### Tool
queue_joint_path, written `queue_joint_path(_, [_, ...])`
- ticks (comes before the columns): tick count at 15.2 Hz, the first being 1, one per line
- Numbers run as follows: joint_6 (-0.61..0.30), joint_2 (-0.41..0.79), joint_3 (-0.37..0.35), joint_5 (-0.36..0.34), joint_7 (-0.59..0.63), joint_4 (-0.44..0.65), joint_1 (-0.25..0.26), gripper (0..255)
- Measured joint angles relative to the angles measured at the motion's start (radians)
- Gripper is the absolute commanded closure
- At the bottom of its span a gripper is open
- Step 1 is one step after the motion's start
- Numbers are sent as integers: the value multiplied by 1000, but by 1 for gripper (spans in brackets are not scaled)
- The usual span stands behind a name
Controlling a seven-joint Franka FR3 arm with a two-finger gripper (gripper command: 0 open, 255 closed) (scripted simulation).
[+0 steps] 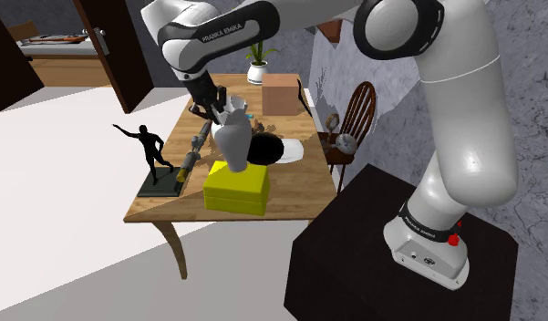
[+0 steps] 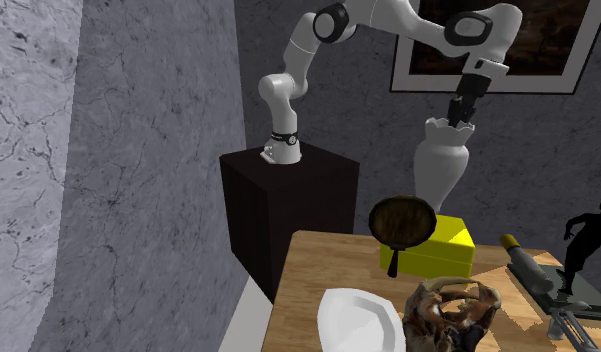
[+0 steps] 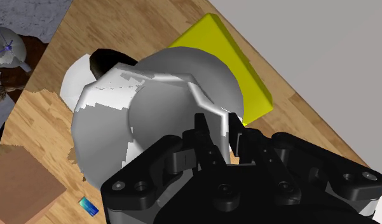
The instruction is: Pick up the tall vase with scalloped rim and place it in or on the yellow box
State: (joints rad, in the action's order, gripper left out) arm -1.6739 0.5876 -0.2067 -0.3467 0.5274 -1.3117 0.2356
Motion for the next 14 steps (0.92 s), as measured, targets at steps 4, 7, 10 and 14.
queue_joint_path(4, [-45, 14, 2, -4, 12, -33, -2, 255])
queue_joint_path(7, [-79, 24, 3, -8, 21, -58, -4, 255])
queue_joint_path(10, [-106, 34, 5, -12, 27, -76, -5, 255])
queue_joint_path(14, [-110, 37, 5, -12, 29, -77, -4, 255])
